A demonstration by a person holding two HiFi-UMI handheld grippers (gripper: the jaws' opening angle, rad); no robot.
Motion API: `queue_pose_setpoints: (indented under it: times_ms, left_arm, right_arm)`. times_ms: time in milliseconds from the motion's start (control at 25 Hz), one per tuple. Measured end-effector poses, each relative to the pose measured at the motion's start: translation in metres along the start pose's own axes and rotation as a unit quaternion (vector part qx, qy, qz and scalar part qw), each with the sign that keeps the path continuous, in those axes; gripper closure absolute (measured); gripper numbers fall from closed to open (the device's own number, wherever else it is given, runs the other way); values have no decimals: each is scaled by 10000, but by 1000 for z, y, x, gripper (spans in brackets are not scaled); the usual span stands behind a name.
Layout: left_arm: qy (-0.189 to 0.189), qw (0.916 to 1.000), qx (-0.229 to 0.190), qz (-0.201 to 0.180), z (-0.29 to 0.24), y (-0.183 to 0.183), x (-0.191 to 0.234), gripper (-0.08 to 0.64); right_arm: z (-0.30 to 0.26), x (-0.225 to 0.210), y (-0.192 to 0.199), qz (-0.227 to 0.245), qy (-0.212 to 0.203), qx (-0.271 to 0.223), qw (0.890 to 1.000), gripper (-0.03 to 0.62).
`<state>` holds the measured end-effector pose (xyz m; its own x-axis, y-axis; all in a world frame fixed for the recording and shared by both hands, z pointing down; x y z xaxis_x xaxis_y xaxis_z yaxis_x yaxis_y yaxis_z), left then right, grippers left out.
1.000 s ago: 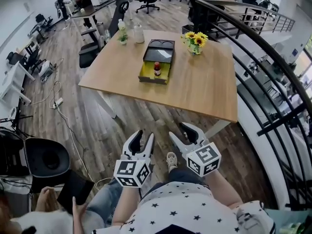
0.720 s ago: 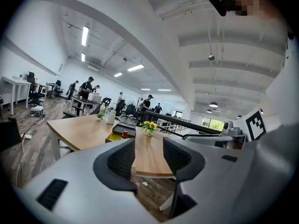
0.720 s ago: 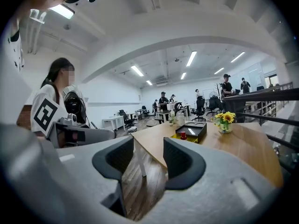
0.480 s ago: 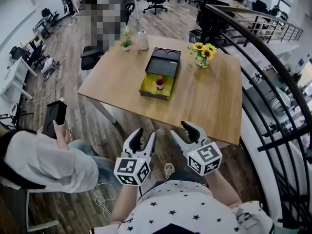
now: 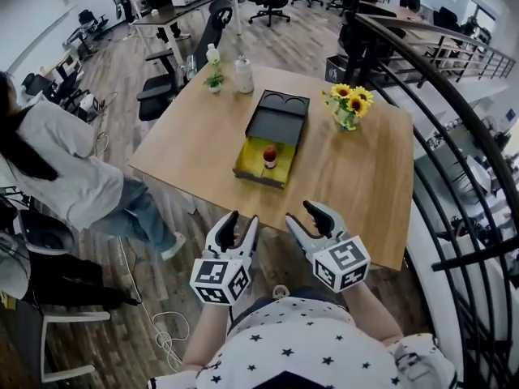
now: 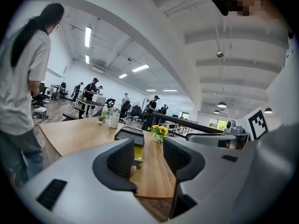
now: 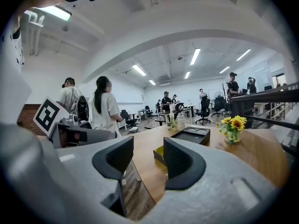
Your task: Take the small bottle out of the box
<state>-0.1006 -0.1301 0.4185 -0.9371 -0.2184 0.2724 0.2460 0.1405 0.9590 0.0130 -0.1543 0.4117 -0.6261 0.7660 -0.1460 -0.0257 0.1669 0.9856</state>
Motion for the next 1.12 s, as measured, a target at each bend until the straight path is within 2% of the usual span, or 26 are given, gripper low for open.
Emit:
queue_pose_setpoints:
  times_ms: [320,680,1120]
  left_arm:
    - [-153,9999,30,4,-41,-3,17,387]
    - [-114,9998,146,101,-99,13,42,387]
    - [96,9978,609,-244,-175,38,74,379]
  right_arm:
    - [-21,-25,-2,-94,-25,76,9999,410]
    - [-47,-53,8,-177,94,144,9997,410]
    - [-100,-99,19,-403,375,293,9981,410]
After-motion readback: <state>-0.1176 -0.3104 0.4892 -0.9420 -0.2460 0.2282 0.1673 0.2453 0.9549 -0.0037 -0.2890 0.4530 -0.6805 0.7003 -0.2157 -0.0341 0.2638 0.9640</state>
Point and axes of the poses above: the fingertips, and each gripper's own axes: z backward along the fingers, x to its left, y out of its underside, the point moved 1 cm from there along z, backward along the fingers, and after that the axes turned 7 degrees about -x, right-handed, at the moved point
